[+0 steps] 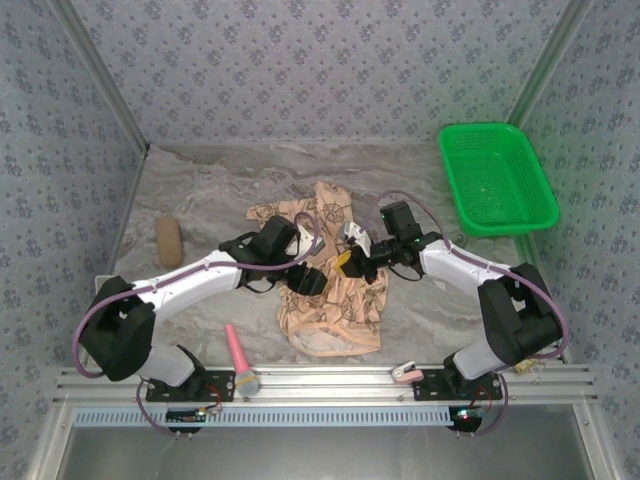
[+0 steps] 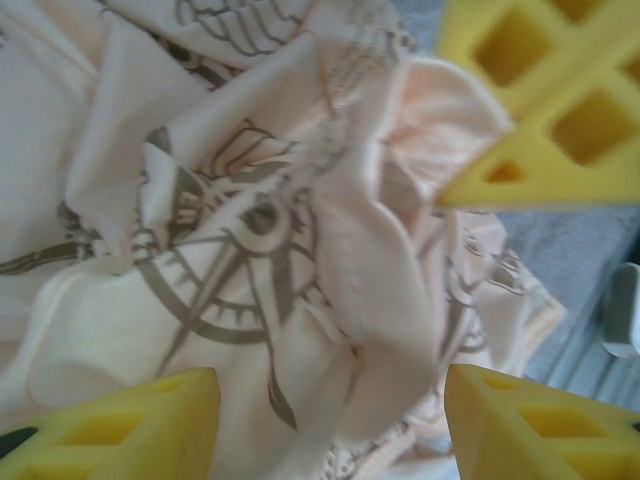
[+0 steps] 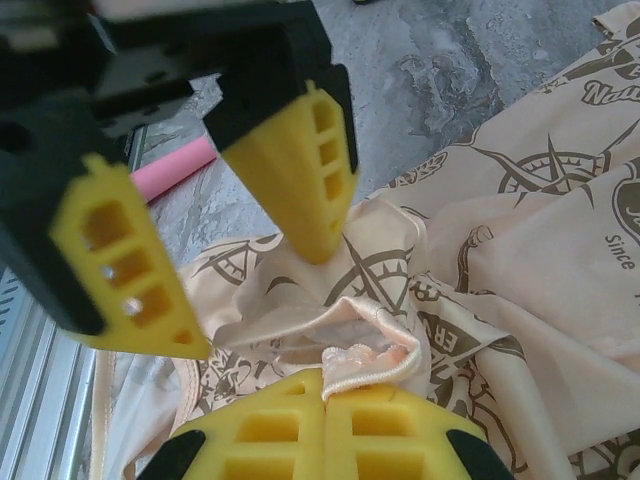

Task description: Fold the inside-out t-shirt

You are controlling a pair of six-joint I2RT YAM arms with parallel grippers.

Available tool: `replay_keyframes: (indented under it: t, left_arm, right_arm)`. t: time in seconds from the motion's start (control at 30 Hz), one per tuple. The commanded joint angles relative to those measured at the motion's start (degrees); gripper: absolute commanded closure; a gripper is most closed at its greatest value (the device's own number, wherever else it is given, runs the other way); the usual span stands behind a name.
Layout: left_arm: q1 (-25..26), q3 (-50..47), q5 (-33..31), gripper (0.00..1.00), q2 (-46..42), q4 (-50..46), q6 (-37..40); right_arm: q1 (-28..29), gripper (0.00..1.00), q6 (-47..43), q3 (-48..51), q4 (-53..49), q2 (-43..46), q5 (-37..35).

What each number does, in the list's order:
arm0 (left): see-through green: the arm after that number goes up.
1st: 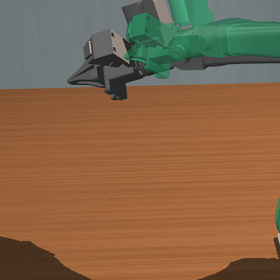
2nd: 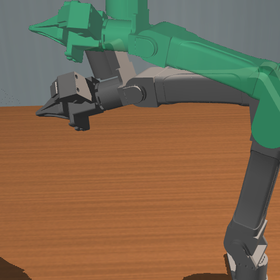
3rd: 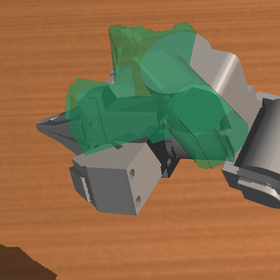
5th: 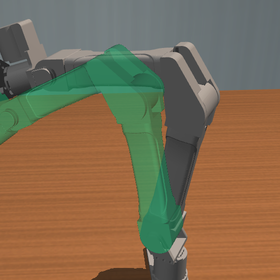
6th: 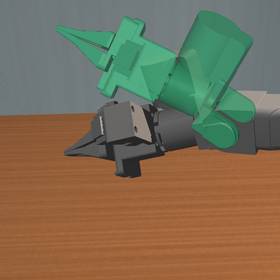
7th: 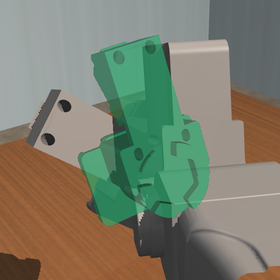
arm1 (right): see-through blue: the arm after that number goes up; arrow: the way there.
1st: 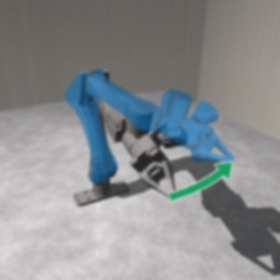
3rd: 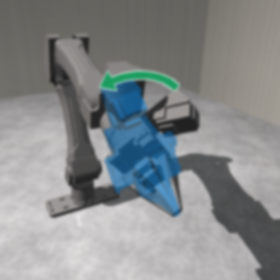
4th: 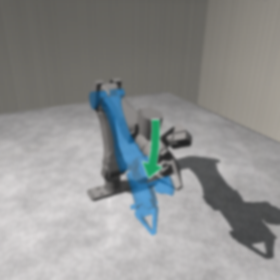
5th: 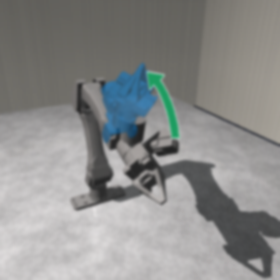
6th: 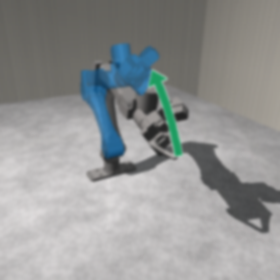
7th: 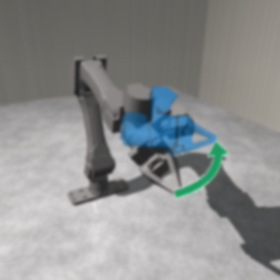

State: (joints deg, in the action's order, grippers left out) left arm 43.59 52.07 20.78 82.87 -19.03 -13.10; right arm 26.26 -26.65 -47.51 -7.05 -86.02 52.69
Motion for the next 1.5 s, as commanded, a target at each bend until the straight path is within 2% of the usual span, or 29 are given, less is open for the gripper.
replay_keyframes:
  t: [0.0, 0.07, 0.1, 0.17, 0.2, 0.23, 0.3, 0.37, 0.43, 0.5, 0.57, 0.7, 0.77, 0.9, 0.97, 1.07, 1.3, 1.37, 1.47]
  left_arm:
    - [0.1, 2.5, -4.2, 0.39, 1.4, 2.2, -0.4]
    - [0.0, 2.8, -1.9, 0.46, 1.7, 3.3, 0.6]
    - [0.0, 2.9, -1.2, 0.57, 1.7, 3.6, 1.2]
    - [-0.5, 3.1, 0.0, 0.88, 1.2, 3.3, 2.9]
    - [-1.0, 3.3, 1.4, 0.96, 0.9, 2.9, 3.6]
    - [-1.7, 3.5, 3.0, 1.00, 0.5, 1.9, 4.2]
    - [-3.7, 3.3, 6.4, 1.00, -0.4, 0.6, 4.4]
    - [-6.6, 2.0, 12.1, 1.00, -1.2, 1.1, 3.5]
    - [-8.8, 0.9, 18.3, 1.00, -1.3, 3.0, 1.2]
    - [-10.0, 1.2, 22.2, 1.00, -0.8, 3.1, -1.7]
    - [-10.5, 1.5, 25.7, 1.00, -0.7, 3.4, -3.7]
    - [-10.6, 1.5, 28.6, 1.00, -1.3, 4.6, -6.5]
    - [-11.0, 1.7, 29.2, 1.00, -1.4, 4.3, -7.3]
    - [-11.2, 2.3, 30.8, 1.00, -1.1, 4.4, -8.5]
    - [-11.3, 2.6, 31.3, 1.00, -0.6, 4.2, -8.5]
    - [-11.7, 3.2, 31.5, 1.00, 0.0, 3.7, -9.2]
    - [-11.8, 2.3, 33.7, 0.99, 0.3, 6.0, -11.0]
    - [-11.7, 2.2, 33.9, 0.99, 0.4, 6.8, -11.9]
    - [-11.7, 1.5, 34.8, 0.99, 0.3, 9.4, -13.1]
  right_arm:
    - [0.7, 0.99, 0.6, -0.9, 0.3, 1.6, 1.2]
    - [1.3, 0.99, -0.8, -0.8, -0.2, 2.2, 1.6]
    - [1.4, 0.99, -1.5, -0.8, -0.5, 2.4, 1.4]
    - [1.4, 0.98, -2.2, -0.5, -0.7, 2.7, -0.4]
    - [1.5, 0.98, -2.2, -0.4, -0.6, 3.0, -2.3]
    - [1.5, 0.97, -2.0, -0.1, -0.4, 3.3, -4.6]
    - [1.5, 0.93, 0.5, 1.8, 3.4, 4.5, -12.5]
    - [1.1, 0.83, 4.6, 4.8, 10.2, 5.7, -23.9]
    - [1.2, 0.79, 6.2, 6.7, 16.0, 7.0, -29.0]
    - [2.0, 0.78, 2.7, 9.8, 22.7, 9.8, -24.3]
    - [3.7, 0.77, -4.5, 12.7, 25.2, 13.5, -21.9]
    - [8.6, 0.76, -22.7, 14.0, 17.7, 21.4, -22.2]
    - [11.3, 0.67, -27.9, 15.0, 16.5, 24.2, -23.0]
    - [17.0, 0.59, -33.7, 12.5, 8.9, 24.9, -26.6]
    - [19.0, 0.59, -35.0, 10.3, 4.4, 22.7, -29.2]
    - [21.4, 0.59, -34.2, 9.8, 3.3, 19.4, -35.3]
    - [19.1, 0.59, -24.7, 10.4, 8.0, 14.2, -41.2]
    - [18.4, 0.59, -22.1, 10.4, 10.0, 13.1, -41.9]
    - [18.9, 0.59, -20.3, 9.4, 10.9, 10.6, -38.5]
